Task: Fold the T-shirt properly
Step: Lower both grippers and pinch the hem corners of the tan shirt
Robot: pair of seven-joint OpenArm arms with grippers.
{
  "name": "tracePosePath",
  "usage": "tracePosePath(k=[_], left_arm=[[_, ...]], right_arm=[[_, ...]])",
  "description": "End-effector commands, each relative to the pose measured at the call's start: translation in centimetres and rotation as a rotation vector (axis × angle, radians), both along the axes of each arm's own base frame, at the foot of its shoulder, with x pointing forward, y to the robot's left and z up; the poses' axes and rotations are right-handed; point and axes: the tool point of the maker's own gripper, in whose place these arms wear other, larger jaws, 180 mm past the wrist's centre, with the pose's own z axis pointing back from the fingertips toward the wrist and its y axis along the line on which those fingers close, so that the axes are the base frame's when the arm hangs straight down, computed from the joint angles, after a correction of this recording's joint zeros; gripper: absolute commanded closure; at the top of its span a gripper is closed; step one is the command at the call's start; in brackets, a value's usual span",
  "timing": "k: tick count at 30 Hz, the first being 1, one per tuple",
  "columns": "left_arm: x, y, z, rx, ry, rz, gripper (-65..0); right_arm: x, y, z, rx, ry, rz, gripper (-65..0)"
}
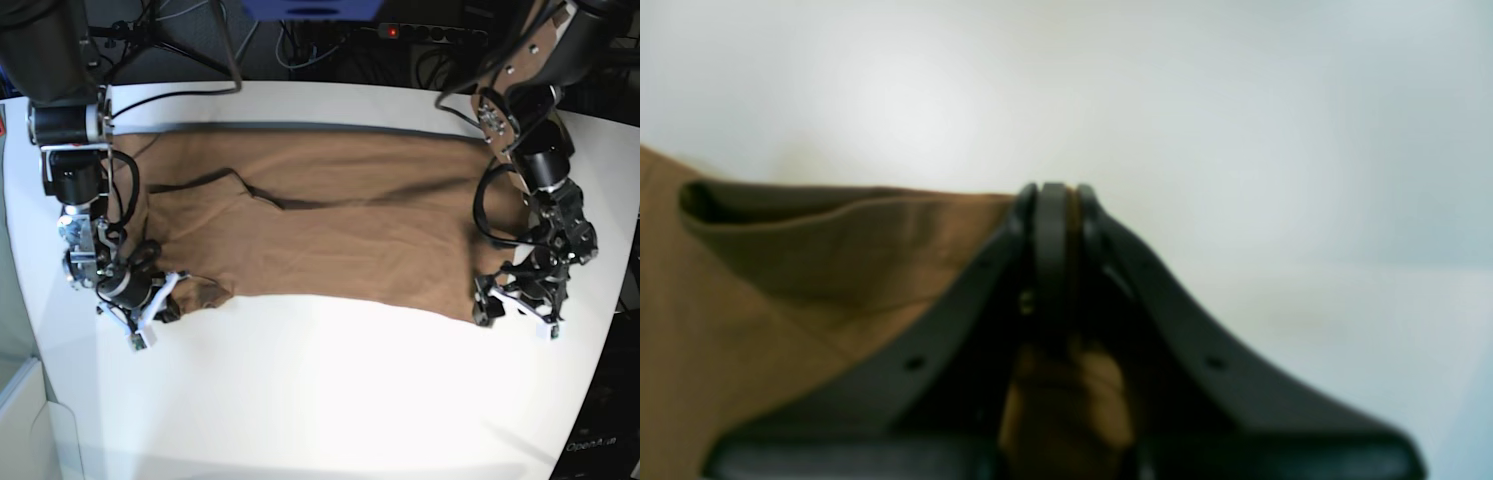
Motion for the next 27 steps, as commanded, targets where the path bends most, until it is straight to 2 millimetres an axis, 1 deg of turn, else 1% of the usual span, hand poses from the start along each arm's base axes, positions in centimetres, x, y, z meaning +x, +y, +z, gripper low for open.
tracePosePath(k=[1, 3, 6, 7, 8, 9, 12, 18, 19, 20, 25, 27], left_arm=[[1.5, 0.6, 2.1, 0.004, -0.065, 0.008, -53.0], [1.8, 0.4, 2.1, -0.008, -0.073, 0.009, -53.0], [2.0, 0.2, 1.5, -0.033, -0.058, 0.012, -52.9], [2.4, 0.0, 1.7, -0.043, -0.067, 0.011, -52.9], [2.7, -0.2, 1.7, -0.053, -0.068, 0.01, -52.9], [2.9, -0.5, 1.5, -0.067, -0.064, 0.008, -52.9], [3.3, -1.2, 1.3, -0.093, -0.055, 0.0, -52.7], [3.2, -1.7, 0.9, -0.098, -0.04, -0.01, -52.3], [3.2, -1.8, 0.9, -0.1, -0.04, -0.011, -50.5], [3.2, -1.8, 0.9, -0.1, -0.039, -0.011, -46.1], [3.1, -1.6, 0.8, -0.099, -0.036, -0.008, -12.0], [3.1, -1.5, 0.8, -0.095, -0.036, -0.008, -1.4]], right_arm=[[1.1, -0.8, 1.4, -0.02, -0.029, -0.002, -0.3], [1.1, -0.8, 1.4, -0.02, -0.03, -0.002, -0.3], [1.1, -0.9, 1.4, -0.022, -0.029, -0.002, -0.3], [1.1, -0.9, 1.4, -0.022, -0.029, -0.002, -0.3], [1.1, -1.0, 1.4, -0.024, -0.028, -0.003, -0.3], [1.0, -1.5, 1.4, -0.032, -0.027, -0.007, -0.3], [1.0, -1.7, 1.5, -0.035, -0.027, -0.009, -0.3], [1.0, -2.5, 1.6, -0.045, -0.027, -0.016, -0.3], [0.9, -2.5, 1.6, -0.046, -0.026, -0.016, -0.3], [0.9, -2.5, 1.6, -0.046, -0.026, -0.016, -0.3], [0.9, -2.5, 1.6, -0.047, -0.026, -0.017, -0.1], [0.9, -2.5, 1.6, -0.046, -0.027, -0.017, -0.1]])
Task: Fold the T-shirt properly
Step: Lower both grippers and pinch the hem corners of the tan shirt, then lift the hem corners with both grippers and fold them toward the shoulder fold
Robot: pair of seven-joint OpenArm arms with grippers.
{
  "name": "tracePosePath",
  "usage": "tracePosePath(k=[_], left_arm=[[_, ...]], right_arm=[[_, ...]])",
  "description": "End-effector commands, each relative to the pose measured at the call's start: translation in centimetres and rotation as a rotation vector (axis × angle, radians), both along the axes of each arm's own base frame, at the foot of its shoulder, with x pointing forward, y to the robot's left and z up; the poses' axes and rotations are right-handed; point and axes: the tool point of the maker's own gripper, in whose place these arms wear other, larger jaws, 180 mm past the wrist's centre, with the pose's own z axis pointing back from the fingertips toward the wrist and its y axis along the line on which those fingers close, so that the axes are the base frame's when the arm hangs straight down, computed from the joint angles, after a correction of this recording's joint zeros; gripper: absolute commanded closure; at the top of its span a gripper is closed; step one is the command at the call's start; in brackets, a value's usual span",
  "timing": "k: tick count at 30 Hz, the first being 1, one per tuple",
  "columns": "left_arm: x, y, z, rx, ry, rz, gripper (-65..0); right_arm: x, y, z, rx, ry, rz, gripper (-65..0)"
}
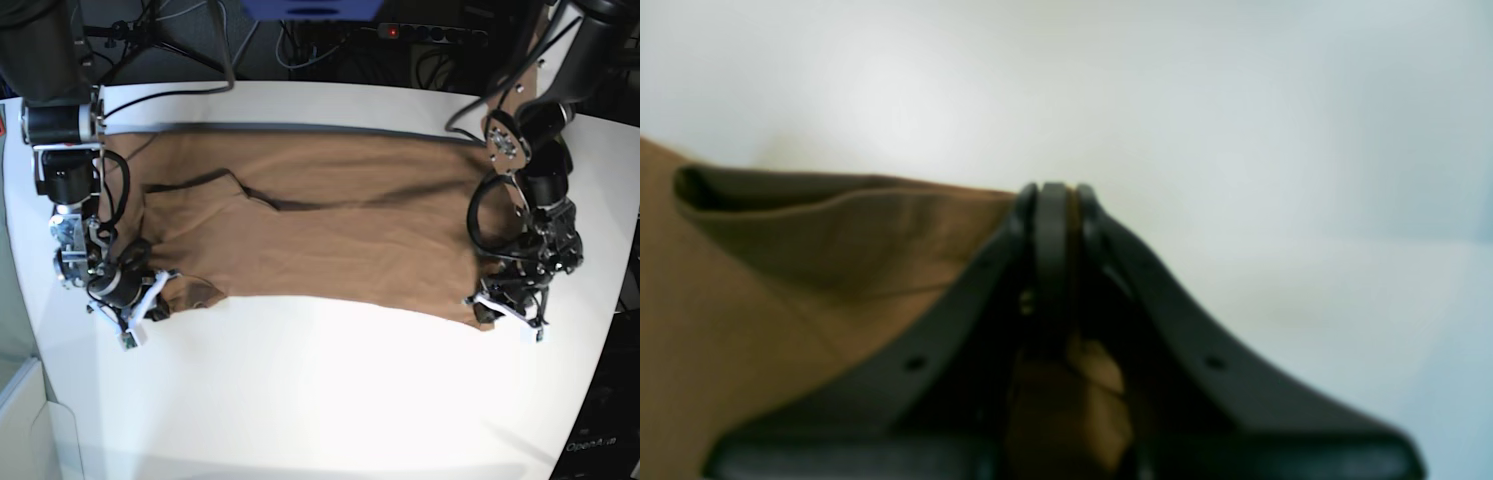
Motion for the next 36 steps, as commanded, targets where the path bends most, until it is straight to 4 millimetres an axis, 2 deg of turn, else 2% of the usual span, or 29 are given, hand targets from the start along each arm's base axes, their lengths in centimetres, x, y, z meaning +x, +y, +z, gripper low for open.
tracePosePath(k=[1, 7, 9, 10, 13, 17, 20, 25, 28, 33, 36], left_arm=[[1.9, 0.7, 2.5, 0.003, -0.074, 0.015, -0.5], [1.6, 0.9, 2.4, 0.004, -0.06, 0.011, -2.3], [1.3, 1.4, 2.4, 0.014, -0.058, 0.01, -2.3], [1.1, 2.0, 2.7, 0.033, -0.064, 0.013, -2.3], [0.5, 3.2, 3.6, 0.093, -0.072, 0.017, -2.3], [-0.7, 3.2, 4.3, 0.153, -0.076, -0.005, -2.3], [-1.7, 3.1, 4.8, 0.197, -0.067, -0.021, -2.3], [-3.0, 2.9, 5.7, 0.252, -0.068, -0.021, -2.3], [-4.2, 3.5, 5.9, 0.29, -0.059, -0.017, -2.3], [-5.7, 3.7, 6.2, 0.33, -0.055, -0.01, -2.3], [-6.7, 3.9, 6.5, 0.358, -0.06, -0.005, -2.3]], right_arm=[[1.1, -0.9, 1.4, -0.021, -0.029, -0.007, -0.1], [0.8, -0.8, 1.1, -0.015, -0.03, -0.005, -0.1], [1.1, -0.6, 1.7, -0.011, -0.064, 0.001, -0.1], [0.6, -0.4, 1.5, -0.01, -0.068, 0.008, -0.1], [-0.1, -0.4, 2.6, -0.04, -0.122, 0.04, -0.1], [-1.1, 0.8, 3.5, -0.057, -0.167, 0.087, -0.6], [-2.3, 0.3, 3.4, -0.09, -0.157, 0.102, -0.3], [-3.4, 0.6, 4.4, -0.117, -0.186, 0.135, -0.3], [-4.3, -0.7, 5.5, -0.137, -0.207, 0.107, -0.4], [-5.7, -0.6, 8.2, -0.155, -0.287, 0.108, -0.7], [-7.1, -0.5, 8.9, -0.178, -0.294, 0.118, -0.7]])
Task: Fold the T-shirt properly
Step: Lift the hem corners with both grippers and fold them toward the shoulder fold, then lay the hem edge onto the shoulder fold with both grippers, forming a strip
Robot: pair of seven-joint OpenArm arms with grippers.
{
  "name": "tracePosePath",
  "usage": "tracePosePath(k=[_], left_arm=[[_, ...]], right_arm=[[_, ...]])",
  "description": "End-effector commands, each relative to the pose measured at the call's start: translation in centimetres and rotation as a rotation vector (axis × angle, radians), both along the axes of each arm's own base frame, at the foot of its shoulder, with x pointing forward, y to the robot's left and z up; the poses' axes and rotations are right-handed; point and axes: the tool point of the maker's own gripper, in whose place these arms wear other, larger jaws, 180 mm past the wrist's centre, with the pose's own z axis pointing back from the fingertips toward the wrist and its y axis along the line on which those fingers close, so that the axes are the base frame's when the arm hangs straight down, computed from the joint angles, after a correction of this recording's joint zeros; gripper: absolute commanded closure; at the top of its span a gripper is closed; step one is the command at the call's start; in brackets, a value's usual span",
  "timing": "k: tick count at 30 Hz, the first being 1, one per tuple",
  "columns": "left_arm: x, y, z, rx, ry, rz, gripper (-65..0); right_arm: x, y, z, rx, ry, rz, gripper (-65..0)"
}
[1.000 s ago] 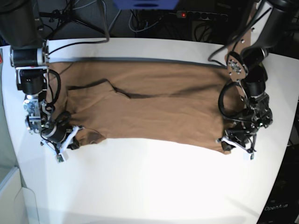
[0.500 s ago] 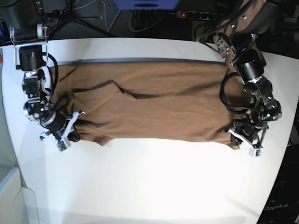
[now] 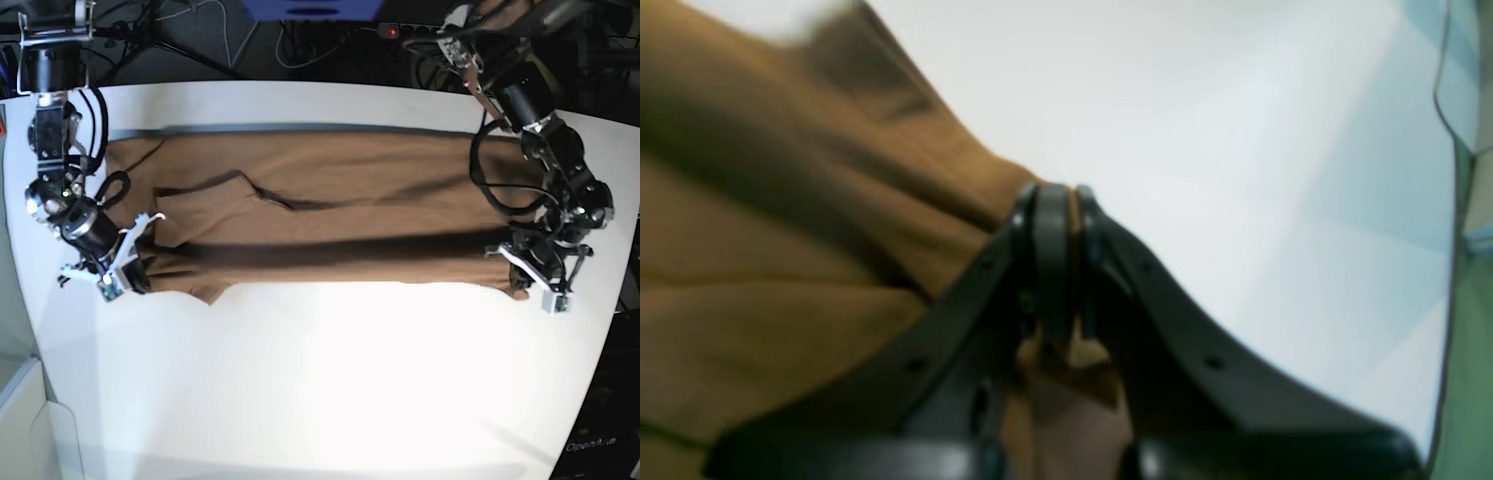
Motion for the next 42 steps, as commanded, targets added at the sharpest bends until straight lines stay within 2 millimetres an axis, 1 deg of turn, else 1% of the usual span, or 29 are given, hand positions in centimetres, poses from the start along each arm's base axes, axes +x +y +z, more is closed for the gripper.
tracePosePath(k=[1, 4, 6, 10, 12, 16, 21, 24, 30, 33, 36, 40, 42], left_arm=[[1.0, 0.4, 2.0, 0.013, -0.067, 0.01, -2.3], [0.3, 0.2, 2.1, 0.024, -0.07, 0.011, -2.3], [-0.6, 0.0, 1.8, 0.032, -0.064, 0.012, -2.3], [-1.6, -0.2, 1.9, 0.045, -0.065, 0.014, -2.3], [-2.1, -0.1, 1.9, 0.057, -0.063, 0.015, -2.3], [-2.8, -0.2, 2.3, 0.074, -0.07, 0.017, -2.3], [-4.2, 0.2, 3.0, 0.111, -0.079, 0.019, -2.3], [-5.0, -0.1, 3.2, 0.084, -0.096, 0.018, -2.3], [-6.9, -0.5, 3.8, 0.06, -0.123, 0.012, -2.3], [-7.9, -0.8, 4.0, 0.043, -0.132, 0.008, -2.2], [-8.8, -1.1, 4.2, 0.016, -0.144, 0.005, -2.2], [-9.5, -1.4, 4.2, -0.013, -0.155, 0.002, -2.2], [-9.8, -1.4, 4.1, -0.021, -0.152, 0.002, -2.2]], right_arm=[[0.4, -1.0, 1.8, -0.009, -0.054, -0.014, -0.7], [-0.8, -1.1, 2.5, -0.017, -0.072, -0.016, -0.7], [-1.8, -0.8, 3.0, -0.025, -0.081, -0.008, -0.7], [-3.7, -0.7, 3.0, -0.032, -0.075, -0.006, -0.7], [-4.5, -0.1, 2.5, -0.022, -0.062, -0.001, -0.7], [-5.6, 0.3, 2.0, -0.018, -0.046, 0.007, -0.7], [-7.2, 0.4, 2.2, -0.018, -0.041, 0.005, -0.7], [-7.8, 1.0, 2.5, -0.012, -0.046, 0.01, -0.7], [-9.1, 1.5, 1.9, -0.006, -0.021, 0.016, -0.6], [-9.5, 0.9, 1.9, -0.011, -0.018, 0.002, -0.4], [-10.3, 0.5, 1.4, -0.005, -0.001, -0.02, -0.3], [-11.1, -0.1, 1.1, -0.012, 0.014, -0.034, -0.1], [-11.3, -0.2, 1.3, -0.006, 0.002, -0.036, -0.1]])
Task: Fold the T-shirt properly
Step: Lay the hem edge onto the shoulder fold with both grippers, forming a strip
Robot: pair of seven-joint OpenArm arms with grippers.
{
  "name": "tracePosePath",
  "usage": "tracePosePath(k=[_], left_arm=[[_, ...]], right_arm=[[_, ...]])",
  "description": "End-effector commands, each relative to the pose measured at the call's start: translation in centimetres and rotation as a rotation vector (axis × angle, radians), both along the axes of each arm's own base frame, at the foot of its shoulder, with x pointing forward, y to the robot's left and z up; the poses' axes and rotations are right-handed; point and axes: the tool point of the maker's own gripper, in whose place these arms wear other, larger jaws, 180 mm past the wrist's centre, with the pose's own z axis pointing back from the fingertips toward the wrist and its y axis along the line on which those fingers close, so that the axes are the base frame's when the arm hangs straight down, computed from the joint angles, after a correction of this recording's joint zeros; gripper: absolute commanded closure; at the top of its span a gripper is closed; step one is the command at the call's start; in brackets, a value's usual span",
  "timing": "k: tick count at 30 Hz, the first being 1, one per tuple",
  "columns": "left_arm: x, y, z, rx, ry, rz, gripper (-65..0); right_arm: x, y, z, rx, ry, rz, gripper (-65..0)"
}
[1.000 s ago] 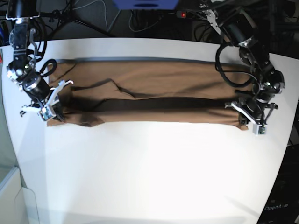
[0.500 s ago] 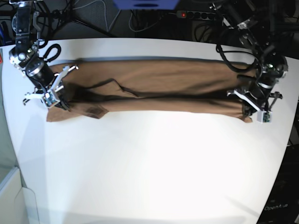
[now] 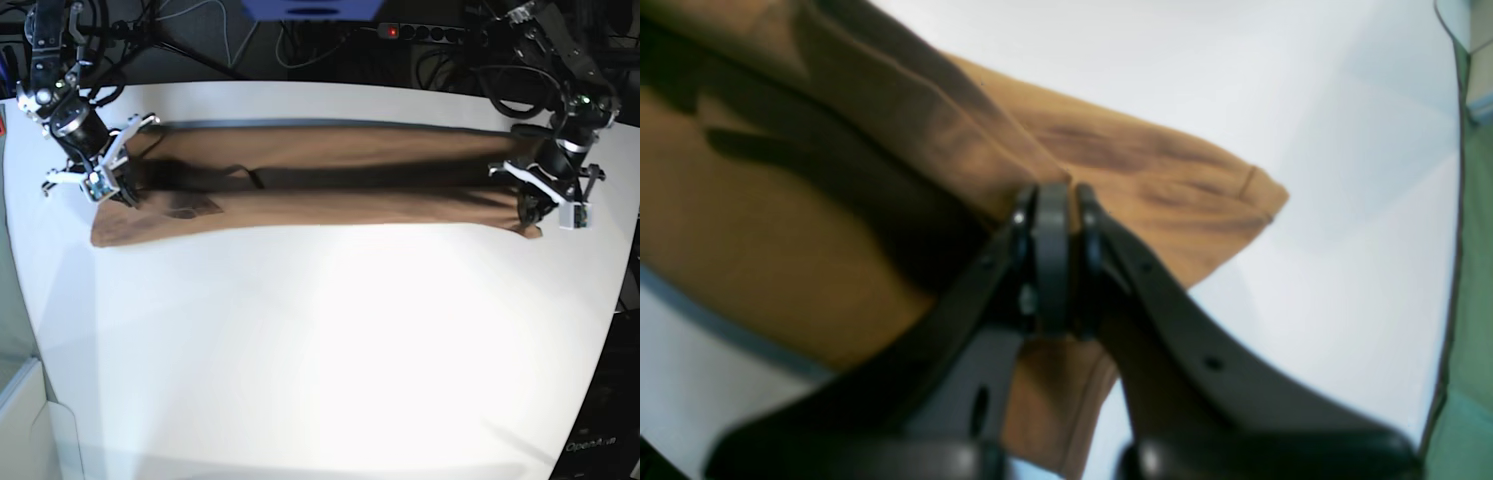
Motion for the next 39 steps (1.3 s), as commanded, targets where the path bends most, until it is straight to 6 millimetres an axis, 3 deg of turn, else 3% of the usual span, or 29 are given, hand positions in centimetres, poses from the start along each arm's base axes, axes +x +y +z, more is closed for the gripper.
tracePosePath(k=[1, 14, 23, 31, 39], left_arm=[[0.7, 0.2, 1.6, 0.005, -0.063, -0.001, -2.2], [-1.1, 1.6, 0.8, 0.009, -0.025, 0.046, -2.2], [-2.4, 1.5, 0.1, 0.013, 0.005, 0.047, -2.2], [-3.5, 1.2, -0.8, 0.0, 0.032, 0.051, -2.2], [-3.6, 1.4, -1.3, -0.006, 0.044, 0.053, -2.2]], right_arm=[[0.6, -0.2, 1.5, 0.008, -0.058, 0.006, -0.1], [-1.4, -1.6, 1.5, 0.027, -0.073, -0.045, -0.1], [-2.5, -1.3, 0.9, 0.044, -0.049, -0.059, -0.1], [-4.9, -0.2, 0.5, 0.103, -0.058, -0.054, -0.1], [-5.1, -0.5, -0.6, 0.114, -0.035, -0.077, -0.1]])
